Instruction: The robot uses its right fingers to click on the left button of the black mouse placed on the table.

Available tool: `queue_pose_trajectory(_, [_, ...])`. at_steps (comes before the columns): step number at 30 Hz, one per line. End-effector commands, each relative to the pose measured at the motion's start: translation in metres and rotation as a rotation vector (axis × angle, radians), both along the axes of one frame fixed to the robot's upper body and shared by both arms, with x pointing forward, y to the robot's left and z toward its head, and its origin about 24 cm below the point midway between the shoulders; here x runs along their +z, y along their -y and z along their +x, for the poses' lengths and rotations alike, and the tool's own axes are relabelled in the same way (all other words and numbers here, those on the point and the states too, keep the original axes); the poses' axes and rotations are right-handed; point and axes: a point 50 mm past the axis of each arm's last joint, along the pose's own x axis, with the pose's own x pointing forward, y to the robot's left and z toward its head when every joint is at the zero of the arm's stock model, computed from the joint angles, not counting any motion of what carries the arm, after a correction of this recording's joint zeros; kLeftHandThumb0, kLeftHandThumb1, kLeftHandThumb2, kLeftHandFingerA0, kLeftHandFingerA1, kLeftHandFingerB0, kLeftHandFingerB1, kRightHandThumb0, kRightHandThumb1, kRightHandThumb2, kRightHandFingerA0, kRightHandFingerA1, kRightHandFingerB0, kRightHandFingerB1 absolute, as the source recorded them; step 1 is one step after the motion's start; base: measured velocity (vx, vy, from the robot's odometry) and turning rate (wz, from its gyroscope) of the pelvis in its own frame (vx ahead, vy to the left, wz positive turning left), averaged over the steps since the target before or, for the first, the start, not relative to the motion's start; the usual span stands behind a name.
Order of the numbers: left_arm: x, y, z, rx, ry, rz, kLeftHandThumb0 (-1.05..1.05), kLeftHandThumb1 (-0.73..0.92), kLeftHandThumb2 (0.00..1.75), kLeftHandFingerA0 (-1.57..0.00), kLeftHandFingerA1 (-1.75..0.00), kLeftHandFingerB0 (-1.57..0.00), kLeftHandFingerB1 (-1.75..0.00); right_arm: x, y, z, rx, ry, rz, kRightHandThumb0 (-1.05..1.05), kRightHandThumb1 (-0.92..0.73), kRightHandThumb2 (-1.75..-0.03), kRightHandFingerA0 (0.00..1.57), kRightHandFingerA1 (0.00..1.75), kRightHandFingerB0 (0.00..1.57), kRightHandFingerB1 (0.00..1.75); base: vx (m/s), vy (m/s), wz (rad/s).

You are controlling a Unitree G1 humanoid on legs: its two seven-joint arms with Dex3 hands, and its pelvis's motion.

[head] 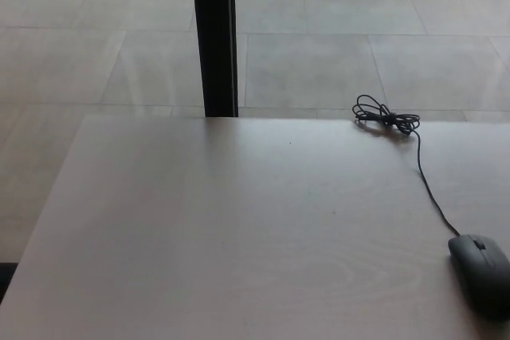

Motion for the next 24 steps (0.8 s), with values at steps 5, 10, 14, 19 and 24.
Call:
queue_pose_trajectory(5, [0.010, -0.009, 0.000, -0.004, 0.024, 0.038, -0.88, 0.75, 1.13, -0.62, -0.63, -0.54, -0.59, -0.033, -0.022, 0.004, 0.132, -0.130, -0.353, -0.65, -0.81, -0.64, 0.80, 1.03, 0.48, 0.37, 0.00, 0.000, 0.00])
queue_pose_trajectory(10, [0.010, -0.010, 0.000, 0.004, 0.031, 0.038, -0.92, 0.92, 0.74, -0.70, -0.57, -0.59, -0.50, -0.041, -0.019, 0.002, 0.170, -0.159, -0.462, -0.64, -0.82, -0.65, 0.57, 0.55, 0.47, 0.37, 0.00, 0.000, 0.00])
queue_pose_trajectory(14, [0.011, -0.010, 0.000, 0.004, 0.042, 0.037, -0.92, 0.92, 0.74, -0.70, -0.58, -0.57, -0.50, -0.046, -0.015, -0.002, 0.194, -0.194, -0.562, -0.62, -0.65, -1.03, 0.36, 0.56, 0.38, 0.52, 0.00, 0.000, 0.00])
queue_pose_trajectory(19, [0.011, -0.010, 0.001, -0.013, 0.021, 0.041, -0.92, 0.92, 0.78, -0.71, -0.58, -0.52, -0.49, -0.048, -0.012, -0.005, 0.218, -0.222, -0.723, -0.69, -0.70, -1.05, 0.33, 0.54, 0.36, 0.50, 0.00, 0.000, 0.00])
queue_pose_trajectory(24, [0.011, -0.010, 0.001, -0.013, 0.032, 0.038, -0.97, 0.79, 0.93, -0.65, -0.62, -0.52, -0.54, -0.048, -0.015, -0.006, 0.233, -0.179, -0.815, -0.65, -0.81, -0.65, 0.44, 0.46, 0.46, 0.35, 0.00, 0.000, 0.00])
